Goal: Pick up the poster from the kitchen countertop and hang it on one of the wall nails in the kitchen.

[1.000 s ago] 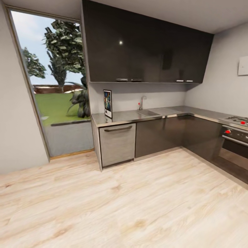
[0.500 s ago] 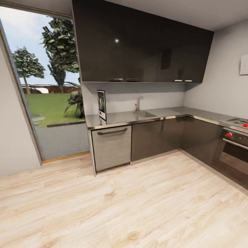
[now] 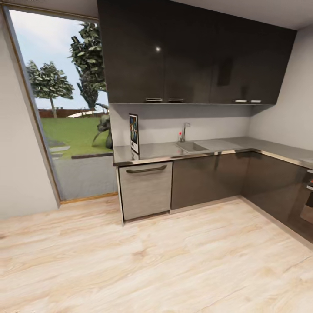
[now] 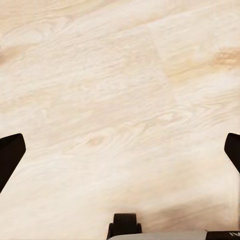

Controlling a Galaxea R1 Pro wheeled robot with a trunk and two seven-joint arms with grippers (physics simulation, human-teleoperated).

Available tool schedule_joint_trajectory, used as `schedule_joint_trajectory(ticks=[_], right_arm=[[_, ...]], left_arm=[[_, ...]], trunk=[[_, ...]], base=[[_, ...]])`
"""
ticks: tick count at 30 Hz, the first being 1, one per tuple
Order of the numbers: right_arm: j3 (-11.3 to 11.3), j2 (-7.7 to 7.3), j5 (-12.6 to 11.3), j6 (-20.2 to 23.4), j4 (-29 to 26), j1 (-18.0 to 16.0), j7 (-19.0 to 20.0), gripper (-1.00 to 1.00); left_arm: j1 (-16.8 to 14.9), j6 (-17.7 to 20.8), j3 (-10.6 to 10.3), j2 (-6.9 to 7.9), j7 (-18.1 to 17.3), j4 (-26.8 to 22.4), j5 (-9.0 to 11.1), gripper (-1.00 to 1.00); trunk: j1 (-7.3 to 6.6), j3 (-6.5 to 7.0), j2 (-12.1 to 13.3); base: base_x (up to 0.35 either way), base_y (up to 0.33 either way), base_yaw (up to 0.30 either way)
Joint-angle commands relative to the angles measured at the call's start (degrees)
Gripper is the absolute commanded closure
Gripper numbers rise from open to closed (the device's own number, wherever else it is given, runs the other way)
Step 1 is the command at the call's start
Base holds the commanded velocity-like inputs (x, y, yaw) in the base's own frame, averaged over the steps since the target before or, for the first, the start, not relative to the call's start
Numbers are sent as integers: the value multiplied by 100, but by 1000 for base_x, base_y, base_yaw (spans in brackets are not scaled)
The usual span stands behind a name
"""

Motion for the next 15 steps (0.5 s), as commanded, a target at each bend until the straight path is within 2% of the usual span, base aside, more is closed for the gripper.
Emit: schedule_joint_trajectory(ticks=[1,10,15], right_arm=[[3,-1,5,-19,5,-3,-4,-100],[3,-1,5,-17,5,-3,-4,-100],[2,-4,5,-21,5,-3,-4,-100]], left_arm=[[3,-8,0,1,-1,-7,1,-100],[0,-8,0,1,0,-7,0,-100],[0,-8,0,1,0,-7,1,-100]], trunk=[[3,-5,-3],[3,-5,-3],[3,-5,-3]], base=[[276,-225,274],[276,-225,275],[276,-225,107]])
